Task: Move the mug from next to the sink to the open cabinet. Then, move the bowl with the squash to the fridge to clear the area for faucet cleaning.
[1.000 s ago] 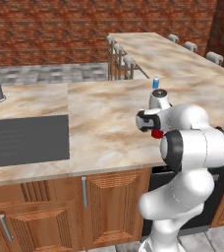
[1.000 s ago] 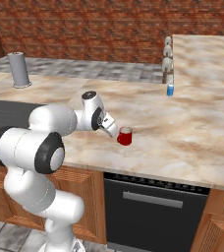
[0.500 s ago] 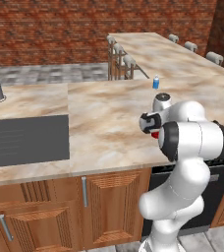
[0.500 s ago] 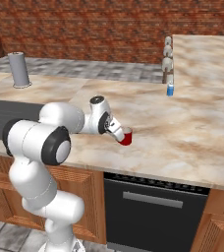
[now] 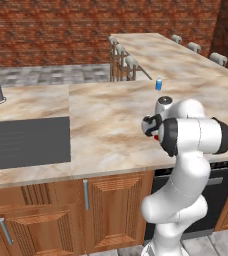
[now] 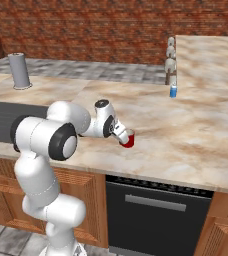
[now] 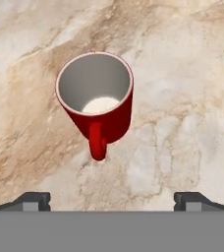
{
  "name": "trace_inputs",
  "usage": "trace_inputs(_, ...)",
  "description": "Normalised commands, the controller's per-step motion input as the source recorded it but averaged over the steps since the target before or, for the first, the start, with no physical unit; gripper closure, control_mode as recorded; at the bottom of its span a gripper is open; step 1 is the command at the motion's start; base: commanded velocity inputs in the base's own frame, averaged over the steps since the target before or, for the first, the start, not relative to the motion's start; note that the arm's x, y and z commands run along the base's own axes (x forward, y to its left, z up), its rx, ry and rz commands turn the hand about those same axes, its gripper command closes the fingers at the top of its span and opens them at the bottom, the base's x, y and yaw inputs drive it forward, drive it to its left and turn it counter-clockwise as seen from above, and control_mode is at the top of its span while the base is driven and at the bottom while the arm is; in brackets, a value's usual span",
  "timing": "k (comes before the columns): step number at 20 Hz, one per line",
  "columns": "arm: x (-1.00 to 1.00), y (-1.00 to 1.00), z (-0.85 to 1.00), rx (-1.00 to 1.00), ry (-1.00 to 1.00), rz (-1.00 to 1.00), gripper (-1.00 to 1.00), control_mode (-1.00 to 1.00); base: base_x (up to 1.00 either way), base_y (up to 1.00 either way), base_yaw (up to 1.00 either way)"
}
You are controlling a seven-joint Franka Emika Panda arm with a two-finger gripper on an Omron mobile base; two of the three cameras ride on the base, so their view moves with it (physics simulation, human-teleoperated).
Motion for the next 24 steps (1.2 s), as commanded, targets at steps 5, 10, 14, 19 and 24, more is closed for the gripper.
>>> trace_inputs(5, 0.22, 0.00, -0.11, 0.00, 0.00, 0.00, -1.00, -1.00, 0.00, 0.00, 0.00)
trace_inputs(10, 0.05, -0.16, -0.17, 0.00, 0.00, 0.00, -1.00, -1.00, 0.00, 0.00, 0.00)
trace_inputs(14, 0.02, -0.06, -0.06, 0.00, 0.00, 0.00, -1.00, -1.00, 0.00, 0.00, 0.00)
trace_inputs(19, 0.11, -0.01, 0.00, 0.00, 0.00, 0.00, -1.00, -1.00, 0.00, 0.00, 0.00)
trace_inputs(24, 0.22, 0.00, -0.01, 0.00, 0.00, 0.00, -1.00, -1.00, 0.00, 0.00, 0.00)
